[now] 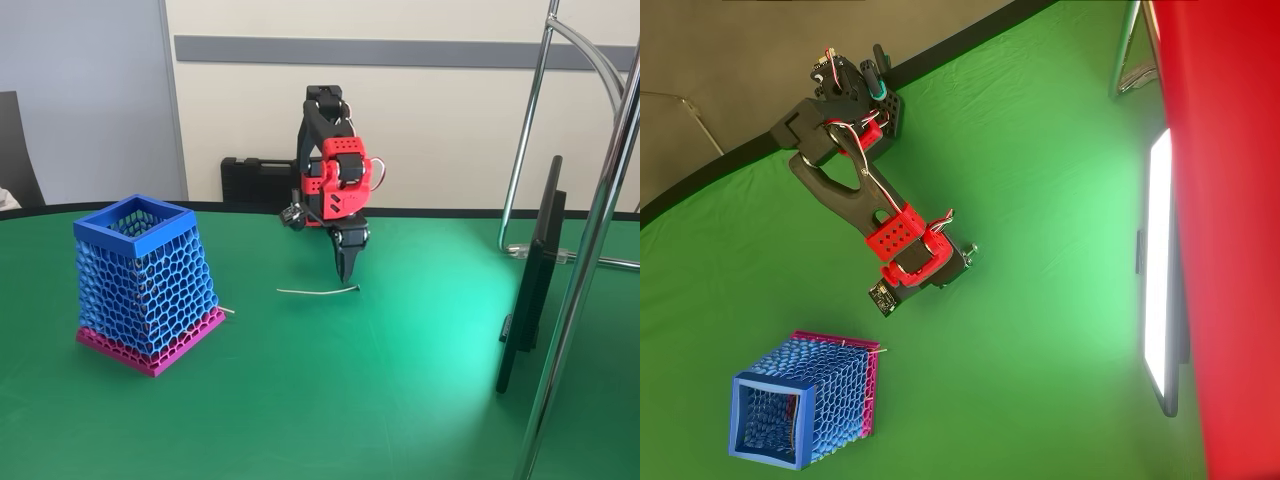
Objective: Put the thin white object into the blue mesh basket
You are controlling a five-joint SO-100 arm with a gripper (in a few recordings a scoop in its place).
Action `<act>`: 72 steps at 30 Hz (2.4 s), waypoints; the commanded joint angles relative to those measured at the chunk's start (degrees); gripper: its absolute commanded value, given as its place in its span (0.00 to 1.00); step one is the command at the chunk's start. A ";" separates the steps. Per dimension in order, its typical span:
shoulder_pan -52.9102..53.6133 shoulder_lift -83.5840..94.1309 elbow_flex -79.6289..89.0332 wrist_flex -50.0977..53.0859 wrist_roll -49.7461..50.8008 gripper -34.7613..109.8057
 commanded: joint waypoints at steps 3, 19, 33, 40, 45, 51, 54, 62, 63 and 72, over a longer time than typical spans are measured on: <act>-1.05 -1.49 -2.64 0.35 -0.26 0.34; -2.20 -4.39 -6.06 1.14 0.26 0.34; -3.34 -7.56 -8.79 2.55 -0.18 0.33; -3.60 -8.26 -9.14 2.81 -0.44 0.33; -3.60 -8.96 -9.49 2.99 -0.88 0.30; -3.25 -9.40 -10.55 3.16 -1.32 0.28; -2.29 -8.35 -12.30 3.87 -1.85 0.27; 0.88 -3.08 -20.57 6.33 -5.71 0.27; 1.23 -2.90 -22.50 7.03 -6.33 0.27; 4.39 1.85 -33.93 4.13 -16.26 0.26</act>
